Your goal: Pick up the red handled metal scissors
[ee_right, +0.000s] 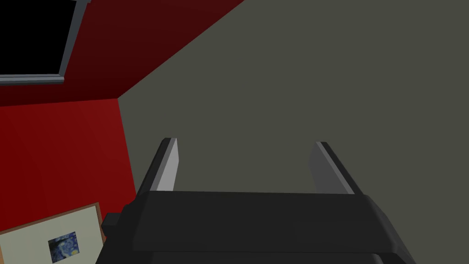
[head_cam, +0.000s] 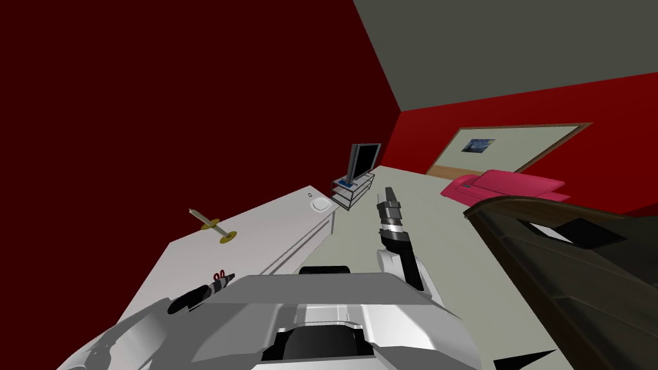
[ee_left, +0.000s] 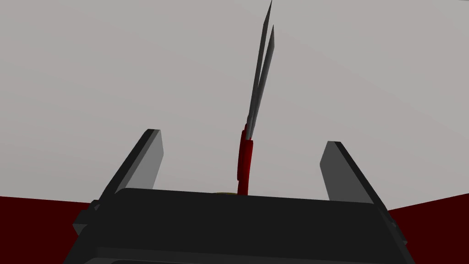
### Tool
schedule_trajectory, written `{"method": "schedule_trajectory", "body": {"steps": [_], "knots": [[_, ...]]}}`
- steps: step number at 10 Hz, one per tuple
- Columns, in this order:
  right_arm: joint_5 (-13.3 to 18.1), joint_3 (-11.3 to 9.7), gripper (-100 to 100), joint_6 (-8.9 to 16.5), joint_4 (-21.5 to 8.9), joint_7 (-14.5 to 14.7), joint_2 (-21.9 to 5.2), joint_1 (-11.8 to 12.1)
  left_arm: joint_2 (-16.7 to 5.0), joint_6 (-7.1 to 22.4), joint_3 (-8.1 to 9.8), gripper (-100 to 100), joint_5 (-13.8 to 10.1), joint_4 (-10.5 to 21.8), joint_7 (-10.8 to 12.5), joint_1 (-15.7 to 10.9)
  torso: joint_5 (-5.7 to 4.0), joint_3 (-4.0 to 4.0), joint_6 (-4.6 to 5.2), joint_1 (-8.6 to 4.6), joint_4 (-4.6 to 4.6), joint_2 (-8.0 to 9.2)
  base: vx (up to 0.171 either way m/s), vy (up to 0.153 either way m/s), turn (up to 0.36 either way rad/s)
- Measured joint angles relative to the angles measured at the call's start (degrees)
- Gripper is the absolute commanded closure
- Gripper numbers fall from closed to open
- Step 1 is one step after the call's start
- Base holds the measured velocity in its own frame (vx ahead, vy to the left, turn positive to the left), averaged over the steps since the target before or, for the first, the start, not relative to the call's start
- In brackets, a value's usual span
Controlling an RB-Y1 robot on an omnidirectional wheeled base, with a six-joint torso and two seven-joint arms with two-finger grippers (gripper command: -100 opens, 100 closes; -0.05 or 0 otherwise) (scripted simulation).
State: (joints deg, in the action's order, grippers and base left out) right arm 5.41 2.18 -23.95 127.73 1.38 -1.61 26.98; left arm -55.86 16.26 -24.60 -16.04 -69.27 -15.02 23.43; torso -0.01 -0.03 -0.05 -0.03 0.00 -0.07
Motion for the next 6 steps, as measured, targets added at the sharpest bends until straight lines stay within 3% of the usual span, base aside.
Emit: {"method": "schedule_trajectory", "body": {"steps": [6], "knots": [[0.0, 0.0, 0, 0.0, 0.0, 0.0, 0.0, 0.0, 3.7, -2.7, 2.14, -100, -1.4, 4.0, -5.9, 0.3, -0.01, 0.02, 0.00, -0.04, 0.01, 0.03, 0.033, 0.009, 0.012]]}}
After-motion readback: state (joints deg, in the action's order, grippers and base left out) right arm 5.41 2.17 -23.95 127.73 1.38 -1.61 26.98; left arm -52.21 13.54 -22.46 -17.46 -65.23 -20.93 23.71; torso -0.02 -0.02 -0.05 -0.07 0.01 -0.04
